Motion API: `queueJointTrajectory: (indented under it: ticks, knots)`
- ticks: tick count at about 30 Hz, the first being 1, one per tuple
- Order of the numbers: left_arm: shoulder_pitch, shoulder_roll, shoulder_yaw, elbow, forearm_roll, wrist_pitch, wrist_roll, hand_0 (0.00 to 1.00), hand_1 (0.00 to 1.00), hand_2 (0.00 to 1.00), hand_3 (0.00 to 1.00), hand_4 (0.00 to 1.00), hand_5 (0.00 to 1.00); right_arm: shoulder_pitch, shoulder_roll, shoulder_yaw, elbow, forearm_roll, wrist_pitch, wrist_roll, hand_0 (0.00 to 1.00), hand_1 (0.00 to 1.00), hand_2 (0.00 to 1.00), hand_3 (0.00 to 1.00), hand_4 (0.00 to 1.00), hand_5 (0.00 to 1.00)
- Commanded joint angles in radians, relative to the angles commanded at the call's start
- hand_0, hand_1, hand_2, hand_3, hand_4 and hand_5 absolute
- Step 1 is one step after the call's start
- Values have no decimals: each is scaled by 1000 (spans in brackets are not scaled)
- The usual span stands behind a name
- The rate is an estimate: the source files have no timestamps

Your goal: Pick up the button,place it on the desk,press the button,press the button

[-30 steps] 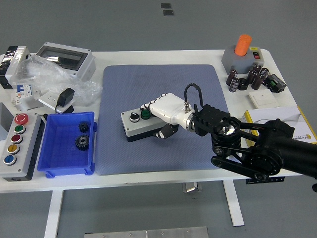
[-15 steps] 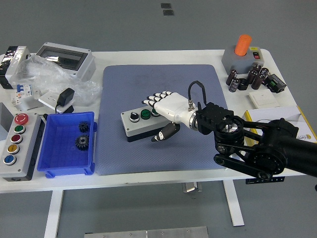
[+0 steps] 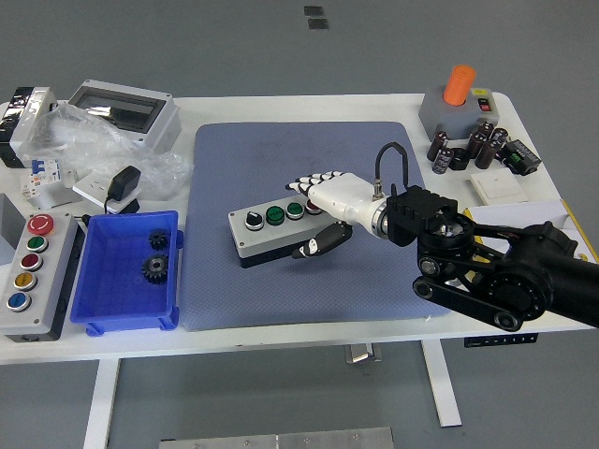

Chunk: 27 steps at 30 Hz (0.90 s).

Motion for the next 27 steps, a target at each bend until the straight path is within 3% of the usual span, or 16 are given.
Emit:
queueJointTrajectory:
  ticks: [12, 17, 18, 27]
  knots:
    - [-6, 4, -10, -1, 18, 0, 3, 639, 623, 585, 569, 411, 2, 35, 23, -19, -101, 186, 33, 4, 969, 998, 998, 998, 998, 725]
    - [-6, 3, -5, 0, 10, 1, -1, 639, 623, 585, 569, 411, 2, 34, 2, -17, -80, 212, 52, -11, 969, 998, 998, 998, 998, 725]
    - [-6, 3, -3, 0, 8, 1, -2, 639, 624, 585, 568, 412, 2, 32, -4, -18, -72, 216, 56, -14, 967, 991, 998, 998, 998, 787]
    - [-4, 1, 13, 1, -13, 1, -12, 639, 624, 586, 569, 412, 2, 11, -60, -24, -3, 227, 86, -40, 961, 951, 998, 998, 998, 822]
